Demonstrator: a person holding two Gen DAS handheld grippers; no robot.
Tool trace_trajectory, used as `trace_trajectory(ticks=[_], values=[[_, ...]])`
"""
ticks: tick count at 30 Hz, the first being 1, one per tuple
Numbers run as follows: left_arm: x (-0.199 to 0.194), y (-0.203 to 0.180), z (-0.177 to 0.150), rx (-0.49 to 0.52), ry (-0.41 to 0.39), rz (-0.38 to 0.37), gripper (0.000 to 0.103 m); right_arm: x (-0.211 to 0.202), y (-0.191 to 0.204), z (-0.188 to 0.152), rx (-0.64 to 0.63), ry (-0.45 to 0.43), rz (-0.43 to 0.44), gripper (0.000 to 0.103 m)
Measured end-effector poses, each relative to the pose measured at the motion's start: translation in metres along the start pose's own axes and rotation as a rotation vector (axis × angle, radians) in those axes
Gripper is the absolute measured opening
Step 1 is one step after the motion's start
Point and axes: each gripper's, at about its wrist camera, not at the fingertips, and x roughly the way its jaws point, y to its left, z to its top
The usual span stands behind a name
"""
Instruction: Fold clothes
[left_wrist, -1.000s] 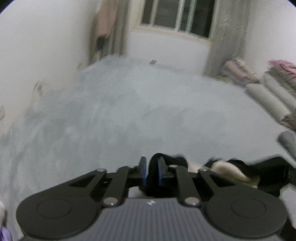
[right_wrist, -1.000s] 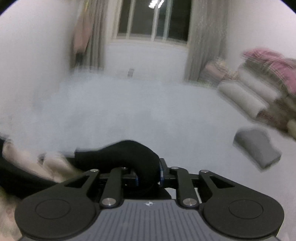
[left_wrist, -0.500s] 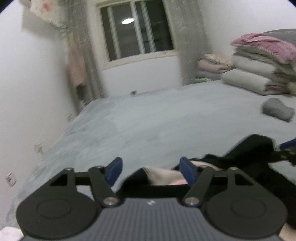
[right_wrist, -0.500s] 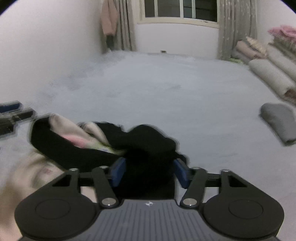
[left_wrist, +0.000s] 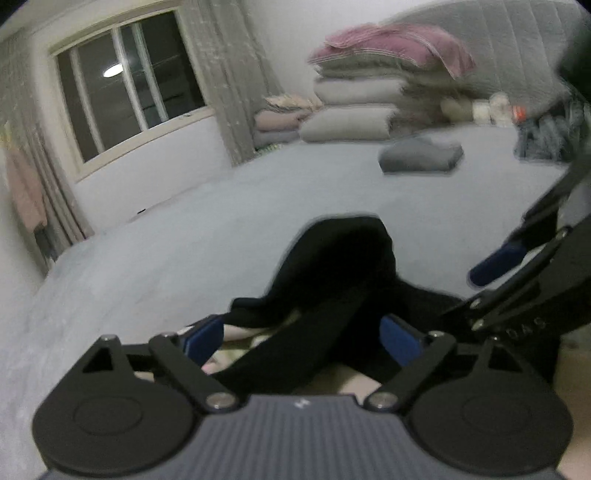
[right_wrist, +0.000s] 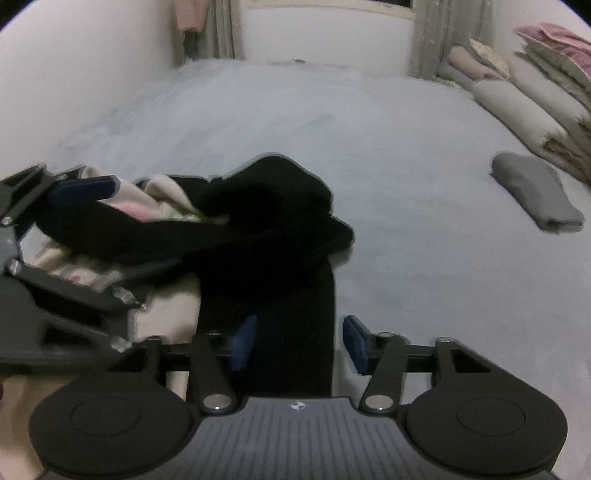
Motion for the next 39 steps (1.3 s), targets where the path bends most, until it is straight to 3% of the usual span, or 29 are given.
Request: trace_trajectory(ticks=[1, 3, 4, 5, 7, 11, 15, 22, 27, 33, 39], values=[[0.008, -0.001, -0.004, -0.013, 0.036, -0.003, 0.044, 0.004, -0.002, -0.004, -0.008, 0.010, 0.006, 0.044], [0.004, 0.013, -0.005, -0.083, 0.038, -0.003, 0.009, 0.010, -0.007, -0.009, -0.009, 0.022, 0.024, 0.044], [0.000, 0.022, -0.005, -0.124, 0.030, -0.003, 0.006, 0.011, -0.011, -0.010, 0.008, 0.018, 0.042, 0.039], [-0.005, 0.031, -0.005, -0.165, 0.022, -0.003, 0.006, 0.010, -0.013, -0.010, 0.017, 0.010, 0.062, 0.024], [-0.014, 0.048, -0.005, -0.247, 0.007, -0.003, 0.005, 0.007, -0.014, -0.008, 0.018, -0.014, 0.082, 0.008], [-0.042, 0.091, -0.001, -0.415, -0.051, 0.011, 0.005, -0.007, -0.013, -0.003, 0.012, -0.084, 0.025, 0.005], [-0.081, 0.137, -0.008, -0.501, -0.105, 0.090, 0.005, -0.025, -0.022, 0.001, 0.054, -0.171, -0.006, 0.005], [-0.108, 0.199, -0.047, -0.600, -0.042, 0.222, 0.005, -0.020, -0.012, -0.001, 0.020, -0.161, -0.017, 0.005], [-0.124, 0.257, -0.088, -0.837, -0.014, 0.347, 0.005, -0.022, -0.017, -0.001, 0.028, -0.171, -0.037, 0.005], [-0.134, 0.308, -0.119, -1.010, 0.036, 0.480, 0.006, -0.035, -0.029, 0.004, 0.105, -0.240, -0.114, 0.005], [-0.151, 0.332, -0.136, -1.109, 0.033, 0.516, 0.011, -0.048, -0.026, 0.009, 0.141, -0.319, -0.247, 0.005]])
